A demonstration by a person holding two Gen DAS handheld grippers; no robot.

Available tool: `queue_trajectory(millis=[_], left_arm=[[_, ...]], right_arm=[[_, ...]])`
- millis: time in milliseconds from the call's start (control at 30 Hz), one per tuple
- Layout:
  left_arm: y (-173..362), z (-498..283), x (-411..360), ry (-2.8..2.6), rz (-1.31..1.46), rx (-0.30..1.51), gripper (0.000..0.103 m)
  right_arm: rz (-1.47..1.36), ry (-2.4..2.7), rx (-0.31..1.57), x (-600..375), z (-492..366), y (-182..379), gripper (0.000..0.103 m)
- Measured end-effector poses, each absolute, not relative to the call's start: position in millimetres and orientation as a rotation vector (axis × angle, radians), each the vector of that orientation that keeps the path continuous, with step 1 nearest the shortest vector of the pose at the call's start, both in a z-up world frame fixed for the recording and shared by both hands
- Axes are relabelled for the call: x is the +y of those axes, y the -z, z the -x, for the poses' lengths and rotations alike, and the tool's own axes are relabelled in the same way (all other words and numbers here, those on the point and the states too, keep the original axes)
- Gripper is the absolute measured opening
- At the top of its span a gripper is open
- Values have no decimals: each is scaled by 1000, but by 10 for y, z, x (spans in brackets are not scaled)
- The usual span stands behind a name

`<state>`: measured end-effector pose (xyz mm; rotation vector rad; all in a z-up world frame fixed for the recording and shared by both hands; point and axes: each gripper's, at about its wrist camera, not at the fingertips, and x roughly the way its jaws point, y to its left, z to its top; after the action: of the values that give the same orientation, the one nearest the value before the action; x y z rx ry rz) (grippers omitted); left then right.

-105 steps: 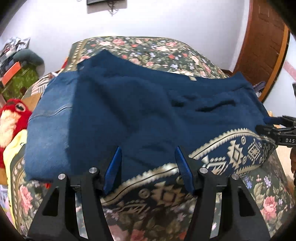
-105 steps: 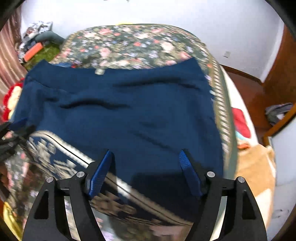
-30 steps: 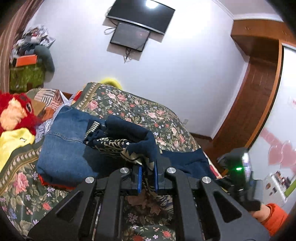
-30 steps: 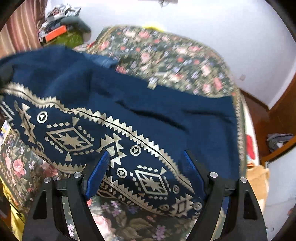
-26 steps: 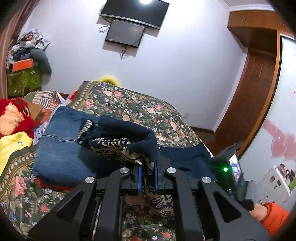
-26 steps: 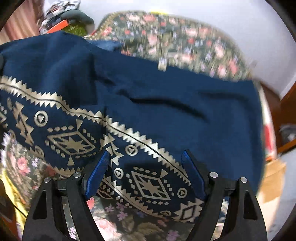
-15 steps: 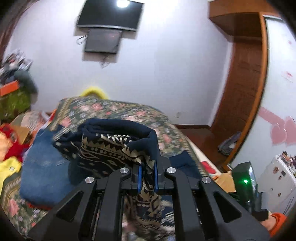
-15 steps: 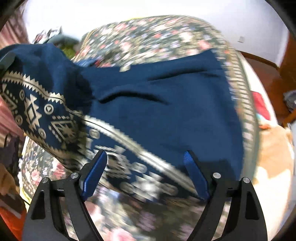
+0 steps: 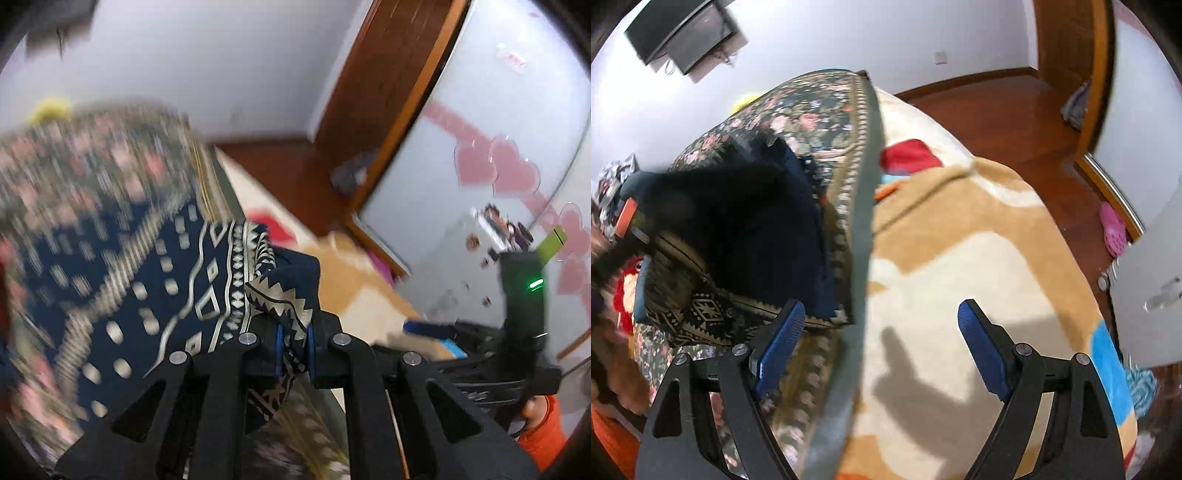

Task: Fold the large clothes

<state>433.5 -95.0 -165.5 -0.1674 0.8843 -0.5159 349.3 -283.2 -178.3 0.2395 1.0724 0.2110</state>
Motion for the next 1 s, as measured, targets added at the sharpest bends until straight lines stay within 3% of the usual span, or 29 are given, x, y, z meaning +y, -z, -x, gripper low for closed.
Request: queue_trajectory(millis=[133, 267, 333, 433, 533, 667, 1000], left_arm=[[1972, -4362, -1030, 529, 145, 1005, 9], [1876, -4210, -1090, 490, -13, 1005, 15], [1751, -4125, -1082, 490, -72, 989, 36], [1533, -3907, -992, 467, -133, 919, 54], [1376, -3681, -756, 387, -156, 851, 66], [1451, -3506, -383, 282, -158, 843, 71], [2151, -3507, 63, 191, -51, 1009, 71]], right_arm=[[-239, -229, 1073, -2835, -3493, 1776, 83], [-222, -253, 1067, -2784, -3442, 1736, 83], [-224, -268, 1060, -2756, -3418, 1702, 83], [-248, -302, 1050, -2666, -3442, 1647, 83], [-271, -346, 1050, -2530, -3486, 1633, 83], [-275, -389, 1085, -2313, -3581, 1710, 83], [-383, -457, 1181, -1940, -3928, 2053, 81]])
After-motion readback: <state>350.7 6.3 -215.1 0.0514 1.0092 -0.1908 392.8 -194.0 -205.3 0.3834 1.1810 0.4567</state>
